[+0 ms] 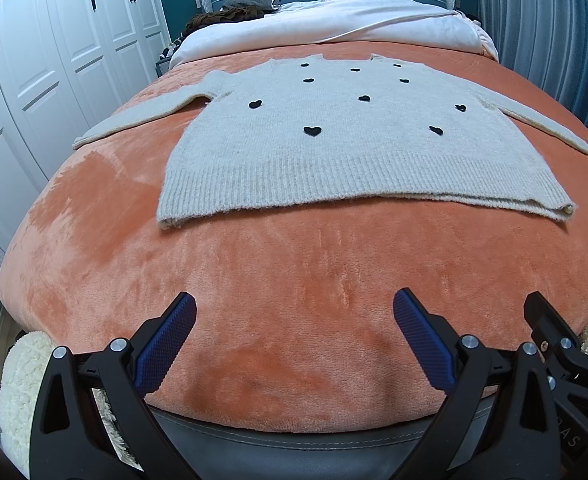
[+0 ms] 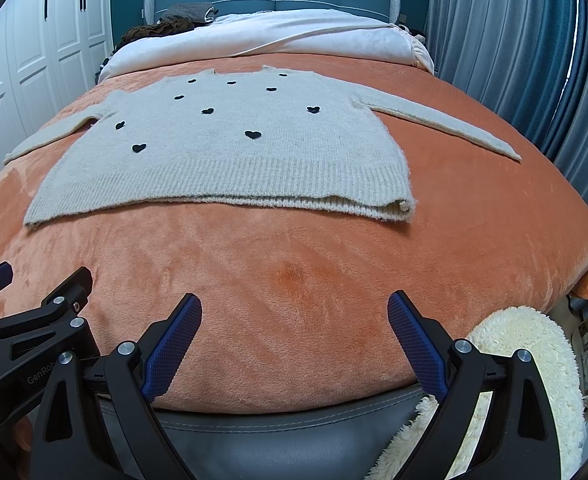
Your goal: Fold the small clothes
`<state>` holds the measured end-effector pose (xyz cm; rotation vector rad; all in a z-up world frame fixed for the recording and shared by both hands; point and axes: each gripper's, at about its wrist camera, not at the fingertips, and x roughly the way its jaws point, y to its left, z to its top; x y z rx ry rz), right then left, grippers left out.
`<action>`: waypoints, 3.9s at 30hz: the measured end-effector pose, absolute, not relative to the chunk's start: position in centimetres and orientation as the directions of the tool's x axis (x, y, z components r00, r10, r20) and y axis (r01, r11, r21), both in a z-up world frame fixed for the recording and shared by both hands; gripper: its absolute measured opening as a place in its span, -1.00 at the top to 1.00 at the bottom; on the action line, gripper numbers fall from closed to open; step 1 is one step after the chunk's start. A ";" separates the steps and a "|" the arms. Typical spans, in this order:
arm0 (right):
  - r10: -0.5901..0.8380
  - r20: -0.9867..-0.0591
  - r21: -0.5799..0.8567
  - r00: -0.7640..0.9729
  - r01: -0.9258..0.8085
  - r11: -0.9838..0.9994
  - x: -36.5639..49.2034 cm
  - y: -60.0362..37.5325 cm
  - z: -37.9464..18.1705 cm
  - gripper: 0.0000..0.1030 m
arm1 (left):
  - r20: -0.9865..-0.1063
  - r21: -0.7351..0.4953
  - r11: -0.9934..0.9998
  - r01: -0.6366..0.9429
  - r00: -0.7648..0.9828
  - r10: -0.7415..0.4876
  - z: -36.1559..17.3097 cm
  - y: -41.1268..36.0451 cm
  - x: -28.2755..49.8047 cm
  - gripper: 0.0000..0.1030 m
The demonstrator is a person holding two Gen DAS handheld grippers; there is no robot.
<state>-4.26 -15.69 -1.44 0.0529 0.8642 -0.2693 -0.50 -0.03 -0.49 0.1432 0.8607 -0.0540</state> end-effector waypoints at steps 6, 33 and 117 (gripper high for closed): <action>-0.213 -0.757 -0.063 0.618 0.255 0.965 -4.3 -15.7 -1.4 -0.80 | -0.759 0.104 0.989 0.105 0.651 0.011 -0.5 0.0 -0.5 -0.87; -0.213 -0.758 -0.063 0.616 0.257 0.964 -4.3 -15.6 -1.5 -0.79 | -0.760 0.105 0.989 0.107 0.650 0.010 -0.5 0.1 -0.5 -0.87; 0.208 -0.720 0.468 0.662 0.242 0.850 27.4 -34.5 -2.5 0.01 | -0.812 -0.224 0.975 0.004 0.552 -0.189 2.2 1.1 29.4 -0.90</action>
